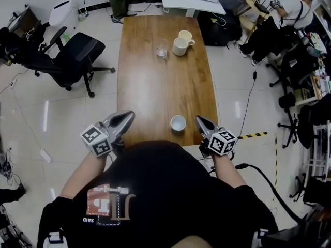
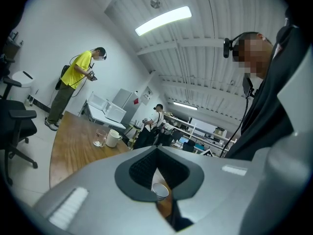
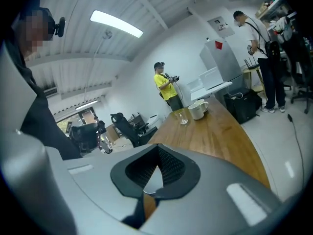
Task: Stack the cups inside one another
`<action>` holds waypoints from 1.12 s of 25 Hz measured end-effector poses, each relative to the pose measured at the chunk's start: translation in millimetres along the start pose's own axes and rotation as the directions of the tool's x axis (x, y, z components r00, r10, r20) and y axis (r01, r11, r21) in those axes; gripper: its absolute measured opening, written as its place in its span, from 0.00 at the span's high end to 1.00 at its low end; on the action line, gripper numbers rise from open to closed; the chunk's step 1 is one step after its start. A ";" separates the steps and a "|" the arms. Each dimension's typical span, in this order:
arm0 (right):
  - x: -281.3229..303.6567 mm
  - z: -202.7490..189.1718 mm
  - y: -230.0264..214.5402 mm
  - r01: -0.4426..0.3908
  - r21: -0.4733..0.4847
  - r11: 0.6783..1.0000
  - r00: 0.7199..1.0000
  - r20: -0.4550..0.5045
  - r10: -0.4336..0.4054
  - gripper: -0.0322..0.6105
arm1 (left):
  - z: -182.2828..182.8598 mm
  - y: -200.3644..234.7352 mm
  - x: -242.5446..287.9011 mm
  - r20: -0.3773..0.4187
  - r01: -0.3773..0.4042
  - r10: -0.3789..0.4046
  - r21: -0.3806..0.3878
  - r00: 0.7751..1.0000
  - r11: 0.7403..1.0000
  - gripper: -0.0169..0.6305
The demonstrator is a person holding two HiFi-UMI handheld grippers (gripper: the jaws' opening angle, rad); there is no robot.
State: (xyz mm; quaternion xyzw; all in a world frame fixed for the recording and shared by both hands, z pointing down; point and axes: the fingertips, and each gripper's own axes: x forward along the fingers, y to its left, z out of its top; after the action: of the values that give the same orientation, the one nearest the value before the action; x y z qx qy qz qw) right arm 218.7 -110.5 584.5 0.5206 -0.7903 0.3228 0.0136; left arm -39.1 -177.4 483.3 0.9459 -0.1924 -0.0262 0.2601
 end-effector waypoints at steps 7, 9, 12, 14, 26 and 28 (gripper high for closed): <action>1.2 9.4 -12.5 0.020 0.039 0.999 1.000 0.023 -0.021 0.93 | 2.6 2.5 -3.8 -0.005 0.000 0.000 -0.003 1.000 1.000 0.97; 5.7 6.5 -13.5 0.029 0.040 0.999 1.000 0.012 -0.029 0.93 | 2.1 6.3 -6.9 -0.006 -0.005 0.005 -0.010 1.000 1.000 0.97; 17.7 9.1 -11.3 0.028 0.034 0.999 1.000 0.000 -0.028 0.93 | 9.4 14.7 -10.8 -0.006 -0.021 0.021 -0.023 1.000 1.000 0.97; 28.6 8.8 -9.1 0.019 0.026 0.999 1.000 -0.011 -0.019 0.93 | 12.9 19.8 -15.1 -0.001 -0.030 0.030 -0.016 1.000 0.999 0.97; 15.3 7.5 -9.9 0.011 -0.001 1.000 1.000 -0.002 -0.011 0.93 | 6.1 -0.3 -14.1 0.010 -0.020 0.020 0.004 1.000 1.000 0.97; 15.2 7.1 -8.8 0.010 -0.002 1.000 1.000 0.001 -0.010 0.93 | 7.6 -0.2 -15.4 0.011 -0.022 0.022 0.007 1.000 1.000 0.97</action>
State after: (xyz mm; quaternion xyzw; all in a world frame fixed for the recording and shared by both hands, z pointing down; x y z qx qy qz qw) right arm 221.4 -128.8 588.7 0.5247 -0.7880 0.3218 0.0156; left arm -54.4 -175.2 475.9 0.9445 -0.2041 -0.0278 0.2558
